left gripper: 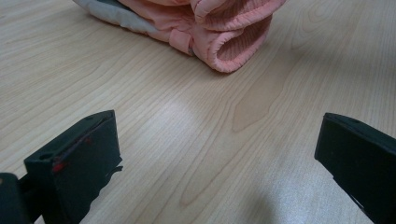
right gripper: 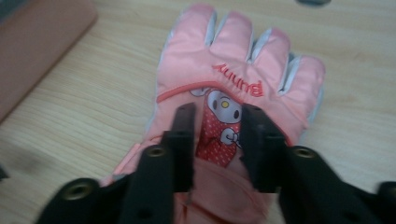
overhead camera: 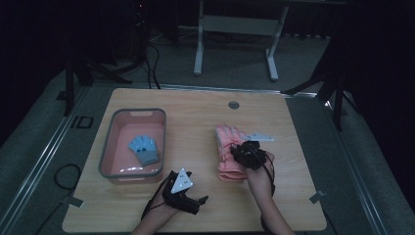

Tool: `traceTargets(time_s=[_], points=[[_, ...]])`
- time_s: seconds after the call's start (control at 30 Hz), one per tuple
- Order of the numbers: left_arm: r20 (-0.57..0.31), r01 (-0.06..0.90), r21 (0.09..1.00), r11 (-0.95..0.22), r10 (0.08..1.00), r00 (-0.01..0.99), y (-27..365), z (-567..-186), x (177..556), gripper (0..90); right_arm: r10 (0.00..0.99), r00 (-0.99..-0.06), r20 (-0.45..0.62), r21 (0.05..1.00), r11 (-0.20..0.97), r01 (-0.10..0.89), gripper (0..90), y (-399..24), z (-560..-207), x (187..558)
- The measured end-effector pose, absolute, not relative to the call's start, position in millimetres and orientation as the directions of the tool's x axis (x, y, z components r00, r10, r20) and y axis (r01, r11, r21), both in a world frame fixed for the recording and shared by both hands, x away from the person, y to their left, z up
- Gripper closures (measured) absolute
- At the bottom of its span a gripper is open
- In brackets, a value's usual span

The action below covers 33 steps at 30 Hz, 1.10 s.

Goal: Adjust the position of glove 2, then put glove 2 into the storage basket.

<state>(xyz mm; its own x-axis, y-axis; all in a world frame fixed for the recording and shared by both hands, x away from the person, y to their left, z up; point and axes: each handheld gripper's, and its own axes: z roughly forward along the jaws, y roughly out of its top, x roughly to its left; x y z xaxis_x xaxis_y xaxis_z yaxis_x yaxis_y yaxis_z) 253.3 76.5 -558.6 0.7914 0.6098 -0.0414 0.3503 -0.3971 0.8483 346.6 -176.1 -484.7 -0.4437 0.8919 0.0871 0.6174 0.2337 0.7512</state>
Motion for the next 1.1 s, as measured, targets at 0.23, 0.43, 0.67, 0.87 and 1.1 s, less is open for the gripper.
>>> traceTargets(time_s=[0.23, 0.43, 0.67, 0.87, 1.1], points=[[-0.045, 0.350, 0.847, -0.401, 0.602, 0.797, 74.8, -556.2, 252.4, 0.3, 0.864, -0.491, 0.109, 0.793, 0.222, 0.568, 37.0, -194.3, -467.3, 336.7], [-0.022, 0.305, 0.870, -0.387, 0.588, 0.809, 68.2, -542.4, 248.0, 0.4, 0.830, -0.539, 0.143, 0.816, 0.210, 0.539, 22.2, -219.6, -458.3, 332.4], [-0.040, 0.306, 0.880, -0.364, 0.584, 0.811, 61.3, -516.1, 254.2, 0.4, 0.795, -0.600, 0.085, 0.824, 0.282, 0.491, 14.6, -236.0, -457.5, 333.6], [-0.051, 0.321, 0.870, -0.374, 0.580, 0.813, 51.4, -485.6, 273.8, 0.4, 0.762, -0.646, -0.039, 0.825, 0.390, 0.409, 13.3, -239.3, -461.0, 335.2], [-0.013, 0.291, 0.870, -0.398, 0.571, 0.821, 31.3, -459.4, 304.1, 0.4, 0.803, -0.596, 0.026, 0.811, 0.331, 0.482, 11.1, -249.4, -463.1, 342.8]])
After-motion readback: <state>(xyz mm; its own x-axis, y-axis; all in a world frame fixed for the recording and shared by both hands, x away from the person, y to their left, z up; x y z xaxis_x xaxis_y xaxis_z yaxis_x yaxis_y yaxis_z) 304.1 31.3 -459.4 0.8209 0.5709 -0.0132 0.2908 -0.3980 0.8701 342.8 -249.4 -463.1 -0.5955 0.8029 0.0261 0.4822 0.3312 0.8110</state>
